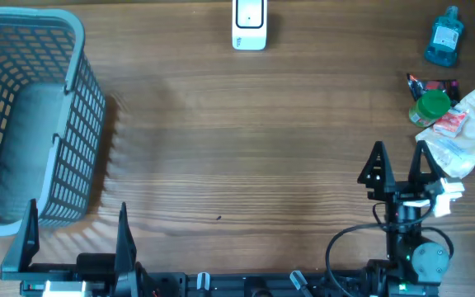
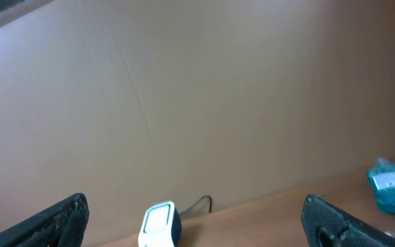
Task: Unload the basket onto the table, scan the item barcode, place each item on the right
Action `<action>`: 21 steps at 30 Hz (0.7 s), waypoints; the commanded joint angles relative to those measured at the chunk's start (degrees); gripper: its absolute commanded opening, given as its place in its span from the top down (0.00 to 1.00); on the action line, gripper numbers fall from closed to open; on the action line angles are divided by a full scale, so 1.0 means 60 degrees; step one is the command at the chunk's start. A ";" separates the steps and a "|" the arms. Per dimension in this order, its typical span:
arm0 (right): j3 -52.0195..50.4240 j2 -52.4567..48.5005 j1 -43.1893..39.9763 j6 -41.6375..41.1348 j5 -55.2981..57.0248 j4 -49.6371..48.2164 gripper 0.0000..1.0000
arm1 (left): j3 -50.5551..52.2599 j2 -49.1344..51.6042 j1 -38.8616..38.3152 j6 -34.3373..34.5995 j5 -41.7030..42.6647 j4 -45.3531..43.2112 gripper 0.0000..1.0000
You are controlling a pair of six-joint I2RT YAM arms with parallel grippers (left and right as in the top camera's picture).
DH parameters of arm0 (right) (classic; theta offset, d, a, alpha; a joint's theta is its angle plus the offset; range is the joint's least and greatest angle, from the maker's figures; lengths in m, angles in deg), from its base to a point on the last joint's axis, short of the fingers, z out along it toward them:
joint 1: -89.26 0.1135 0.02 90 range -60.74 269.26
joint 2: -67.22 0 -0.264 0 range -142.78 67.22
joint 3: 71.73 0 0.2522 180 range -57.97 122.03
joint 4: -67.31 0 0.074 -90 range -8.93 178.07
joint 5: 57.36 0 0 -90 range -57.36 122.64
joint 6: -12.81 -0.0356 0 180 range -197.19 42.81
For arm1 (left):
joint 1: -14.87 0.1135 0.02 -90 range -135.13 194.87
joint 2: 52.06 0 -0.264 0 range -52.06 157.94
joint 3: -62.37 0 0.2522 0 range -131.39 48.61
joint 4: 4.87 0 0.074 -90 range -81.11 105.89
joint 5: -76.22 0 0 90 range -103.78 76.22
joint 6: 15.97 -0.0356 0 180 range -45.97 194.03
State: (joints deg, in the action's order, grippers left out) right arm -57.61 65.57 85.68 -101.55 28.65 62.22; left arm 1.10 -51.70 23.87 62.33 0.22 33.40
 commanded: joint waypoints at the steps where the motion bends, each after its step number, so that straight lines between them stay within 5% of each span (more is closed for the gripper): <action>1: -0.0011 0.0004 -0.0040 0.0033 0.0160 0.0721 0.00 | -0.0011 -0.0011 -0.0044 0.0022 -0.0095 0.0106 0.00; 21: -0.0011 -0.0047 -0.0044 -0.0470 0.0441 0.3104 0.00 | -0.0011 -0.0011 -0.0044 0.0025 -0.0095 0.1330 0.00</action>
State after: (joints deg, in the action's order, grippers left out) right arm -57.61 65.55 85.66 -103.39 30.18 80.95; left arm 1.10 -51.70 23.87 62.33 0.22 41.10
